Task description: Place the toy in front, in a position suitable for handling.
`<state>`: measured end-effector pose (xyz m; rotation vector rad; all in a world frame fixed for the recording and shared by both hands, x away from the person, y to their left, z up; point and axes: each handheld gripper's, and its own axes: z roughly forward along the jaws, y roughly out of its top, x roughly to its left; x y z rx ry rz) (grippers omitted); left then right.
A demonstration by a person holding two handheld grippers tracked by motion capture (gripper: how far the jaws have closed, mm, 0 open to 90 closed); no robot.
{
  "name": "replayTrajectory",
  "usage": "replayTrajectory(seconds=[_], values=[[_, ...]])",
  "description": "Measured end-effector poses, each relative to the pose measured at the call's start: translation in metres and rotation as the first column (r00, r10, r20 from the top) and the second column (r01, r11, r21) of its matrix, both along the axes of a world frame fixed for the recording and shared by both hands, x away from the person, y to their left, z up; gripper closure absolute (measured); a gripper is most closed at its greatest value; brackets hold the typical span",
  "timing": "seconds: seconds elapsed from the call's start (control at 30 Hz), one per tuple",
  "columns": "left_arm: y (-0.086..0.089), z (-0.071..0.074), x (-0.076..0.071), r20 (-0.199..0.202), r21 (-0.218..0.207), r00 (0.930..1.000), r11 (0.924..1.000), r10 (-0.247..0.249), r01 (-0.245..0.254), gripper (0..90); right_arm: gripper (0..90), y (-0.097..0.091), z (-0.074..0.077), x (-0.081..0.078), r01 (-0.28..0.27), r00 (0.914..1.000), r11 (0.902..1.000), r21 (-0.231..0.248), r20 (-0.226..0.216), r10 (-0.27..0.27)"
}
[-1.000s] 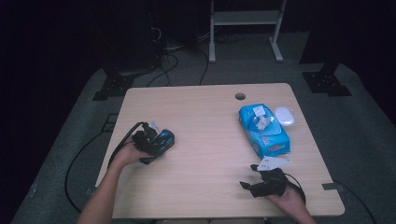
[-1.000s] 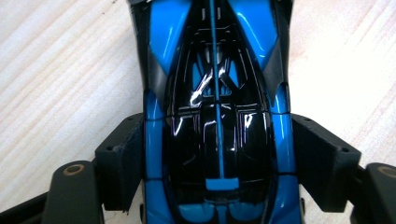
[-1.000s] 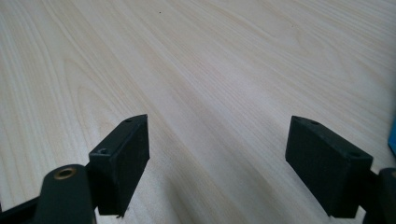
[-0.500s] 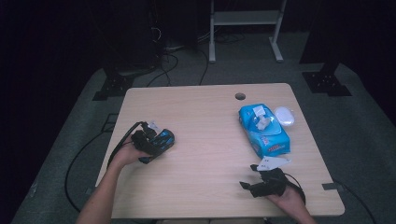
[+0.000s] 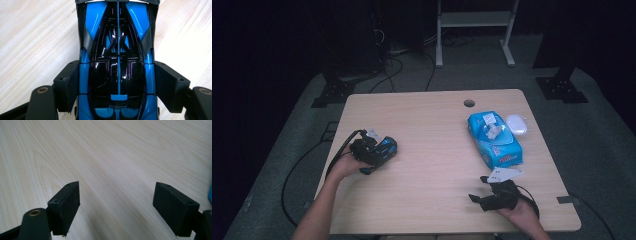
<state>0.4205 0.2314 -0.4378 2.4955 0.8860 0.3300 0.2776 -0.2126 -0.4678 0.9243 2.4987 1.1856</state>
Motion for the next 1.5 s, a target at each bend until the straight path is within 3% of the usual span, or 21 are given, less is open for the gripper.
replayTrajectory(seconds=[0.17, 0.3, 0.33, 0.37, 0.5, 0.6, 0.77, 0.93, 1.03, 1.2, 1.33, 1.4, 1.5], values=[[-0.014, 0.018, -0.01, 0.049, -0.027, 0.9972, 0.998, -0.056, 0.058, 27.6, 20.8, -0.001, 0.002, 0.0, 0.009, 0.9999, 1.0, 0.004, 0.005, -0.009], [-0.041, 0.028, -0.02, 0.068, -0.037, 0.9858, 0.987, -0.154, 0.156, 27.6, 20.9, -0.004, 0.004, 0.001, 0.014, 0.9998, 0.9999, 0.008, 0.014, -0.015], [-0.041, 0.028, -0.02, 0.068, -0.037, 0.9858, 0.987, -0.154, 0.156, 27.6, 20.9, -0.004, 0.004, 0.001, 0.014, 0.9998, 0.9999, 0.008, 0.014, -0.015], [-0.055, 0.03, -0.025, 0.078, -0.041, 0.978, 0.9795, -0.194, 0.197, 27.6, 21.3, -0.004, 0.004, 0.001, 0.016, 0.9997, 0.9998, 0.01, 0.017, -0.016], [-0.089, 0.03, -0.036, 0.089, -0.062, 0.958, 0.9585, -0.273, 0.278, 27.6, 21.3, -0.009, 0.006, 0.001, 0.031, 0.9993, 0.9993, 0.022, 0.021, -0.031], [-0.115, 0.029, -0.045, 0.088, -0.064, 0.9381, 0.938, -0.335, 0.341, 27.6, 21.3, -0.013, 0.007, 0.0, 0.039, 0.9989, 0.9989, 0.028, 0.027, -0.04], [-0.148, 0.026, -0.058, 0.079, -0.043, 0.9035, 0.9041, -0.421, 0.425, 27.6, 21.3, -0.019, 0.009, 0.001, 0.054, 0.9979, 0.9976, 0.043, 0.032, -0.056], [-0.175, 0.018, -0.065, 0.063, -0.042, 0.8766, 0.8763, -0.477, 0.48, 27.6, 21.3, -0.023, 0.01, 0.001, 0.066, 0.9968, 0.9964, 0.053, 0.041, -0.069], [-0.184, 0.01, -0.067, 0.035, -0.049, 0.8702, 0.8689, -0.491, 0.493, 27.6, 21.3, -0.024, 0.011, 0.001, 0.071, 0.9964, 0.9958, 0.057, 0.041, -0.074], [-0.191, -0.002, -0.069, 0.003, -0.052, 0.8652, 0.864, -0.501, 0.501, 27.6, 21.3, -0.025, 0.011, 0.001, 0.075, 0.9961, 0.9955, 0.058, 0.043, -0.077], [-0.193, -0.012, -0.066, -0.028, -0.049, 0.8733, 0.8732, -0.486, 0.485, 27.6, 21.3, -0.025, 0.011, 0.002, 0.072, 0.9964, 0.996, 0.053, 0.04, -0.075], [-0.193, -0.013, -0.066, -0.03, -0.044, 0.8717, 0.8719, -0.489, 0.488, 27.5, 21.3, -0.024, 0.011, 0.001, 0.071, 0.9963, 0.9962, 0.051, 0.045, -0.073], [-0.193, -0.016, -0.066, -0.032, -0.056, 0.8756, 0.8755, -0.482, 0.48, 27.6, 21.3, -0.024, 0.011, 0.001, 0.074, 0.996, 0.9959, 0.053, 0.046, -0.076]])
